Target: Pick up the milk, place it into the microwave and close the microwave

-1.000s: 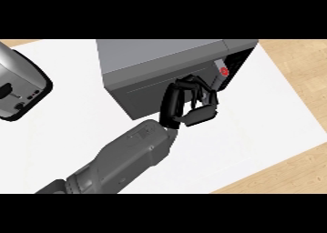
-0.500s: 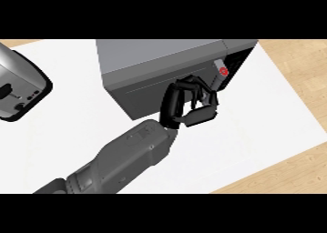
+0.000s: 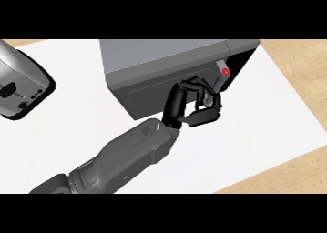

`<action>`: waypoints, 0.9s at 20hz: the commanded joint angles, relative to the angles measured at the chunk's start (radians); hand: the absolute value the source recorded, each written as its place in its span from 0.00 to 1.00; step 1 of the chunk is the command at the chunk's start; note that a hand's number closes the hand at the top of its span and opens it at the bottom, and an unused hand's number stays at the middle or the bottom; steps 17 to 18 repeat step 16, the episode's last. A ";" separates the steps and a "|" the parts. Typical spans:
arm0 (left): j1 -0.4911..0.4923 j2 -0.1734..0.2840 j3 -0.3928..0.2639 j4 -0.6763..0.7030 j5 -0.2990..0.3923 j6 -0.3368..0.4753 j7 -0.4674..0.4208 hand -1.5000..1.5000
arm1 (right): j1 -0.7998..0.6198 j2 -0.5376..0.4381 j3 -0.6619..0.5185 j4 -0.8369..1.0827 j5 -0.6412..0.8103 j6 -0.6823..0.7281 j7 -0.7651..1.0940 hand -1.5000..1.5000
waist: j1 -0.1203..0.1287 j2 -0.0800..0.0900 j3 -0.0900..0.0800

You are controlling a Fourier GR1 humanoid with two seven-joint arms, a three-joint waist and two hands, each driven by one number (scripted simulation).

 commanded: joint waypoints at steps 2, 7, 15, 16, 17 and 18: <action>-0.009 0.001 0.031 0.150 0.043 0.031 0.065 1.00 | 0.001 -0.019 -0.008 -0.018 -0.034 0.007 0.012 0.00 | 0.017 0.009 -0.005; 0.018 0.001 0.046 0.174 0.084 0.068 0.068 1.00 | 0.016 -0.028 -0.049 -0.022 -0.046 0.004 0.008 0.00 | 0.050 0.002 -0.006; 0.028 0.006 0.018 0.179 0.130 0.018 0.069 0.00 | 0.074 -0.036 -0.070 -0.046 -0.067 -0.006 0.029 0.00 | 0.067 -0.002 -0.007; 0.019 0.001 0.021 0.177 0.138 0.022 0.070 0.00 | 0.069 -0.035 -0.069 -0.049 -0.065 -0.011 0.028 0.00 | 0.077 0.000 -0.007; 0.019 0.001 0.021 0.177 0.138 0.022 0.070 0.00 | 0.069 -0.035 -0.069 -0.049 -0.065 -0.011 0.028 0.00 | 0.077 0.000 -0.007; 0.019 0.001 0.021 0.177 0.138 0.022 0.070 0.00 | 0.069 -0.035 -0.069 -0.049 -0.065 -0.011 0.028 0.00 | 0.077 0.000 -0.007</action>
